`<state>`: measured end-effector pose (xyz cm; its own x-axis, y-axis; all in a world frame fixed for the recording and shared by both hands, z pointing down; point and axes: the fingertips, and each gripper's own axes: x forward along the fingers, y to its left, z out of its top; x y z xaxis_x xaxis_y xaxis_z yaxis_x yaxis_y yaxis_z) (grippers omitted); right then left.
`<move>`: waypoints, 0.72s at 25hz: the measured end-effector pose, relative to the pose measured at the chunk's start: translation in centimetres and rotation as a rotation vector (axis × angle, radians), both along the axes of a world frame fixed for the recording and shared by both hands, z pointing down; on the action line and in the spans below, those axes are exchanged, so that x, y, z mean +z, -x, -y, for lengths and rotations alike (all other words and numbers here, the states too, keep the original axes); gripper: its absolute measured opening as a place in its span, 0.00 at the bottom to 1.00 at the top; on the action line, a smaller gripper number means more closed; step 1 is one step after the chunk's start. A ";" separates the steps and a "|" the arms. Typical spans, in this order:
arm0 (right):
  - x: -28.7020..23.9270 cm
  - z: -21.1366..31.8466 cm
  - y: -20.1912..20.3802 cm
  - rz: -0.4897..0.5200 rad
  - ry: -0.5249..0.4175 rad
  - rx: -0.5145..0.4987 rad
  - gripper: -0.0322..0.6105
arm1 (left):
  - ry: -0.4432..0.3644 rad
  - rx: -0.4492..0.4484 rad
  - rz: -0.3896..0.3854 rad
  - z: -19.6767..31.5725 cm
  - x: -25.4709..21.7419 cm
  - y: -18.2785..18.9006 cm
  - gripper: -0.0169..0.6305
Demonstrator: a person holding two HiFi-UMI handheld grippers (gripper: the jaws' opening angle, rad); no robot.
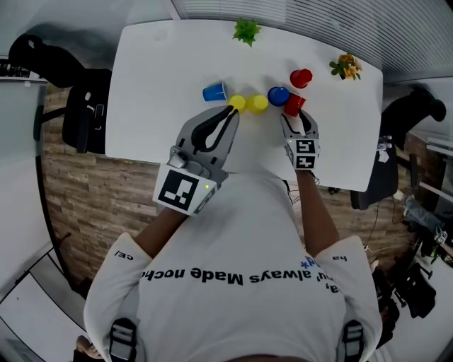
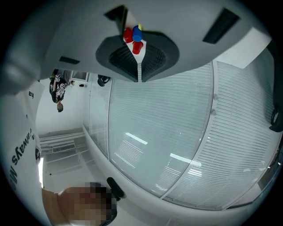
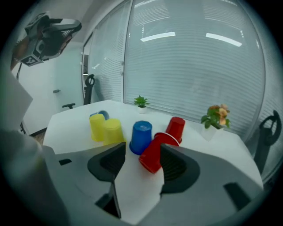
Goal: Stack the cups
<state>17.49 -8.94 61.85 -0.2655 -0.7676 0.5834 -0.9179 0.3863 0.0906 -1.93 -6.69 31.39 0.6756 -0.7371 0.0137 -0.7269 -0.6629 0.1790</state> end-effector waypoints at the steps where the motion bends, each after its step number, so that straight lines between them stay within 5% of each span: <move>1: 0.8 -0.1 -0.9 -0.007 0.012 0.035 0.46 | 0.000 0.002 0.001 0.0 0.0 -0.1 0.09; 12: 5.0 1.1 -2.6 0.034 0.115 0.230 0.54 | 0.000 -0.006 0.011 -0.1 -0.3 -0.1 0.09; 18: 6.1 1.6 -3.2 0.037 0.154 0.289 0.47 | -0.001 -0.013 0.015 -0.3 -0.3 0.1 0.09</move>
<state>20.65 -10.55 67.97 -0.0730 -0.7177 0.6925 -0.9931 0.1162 0.0157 -2.02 -6.40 31.12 0.6658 -0.7458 0.0232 -0.7381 -0.6537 0.1671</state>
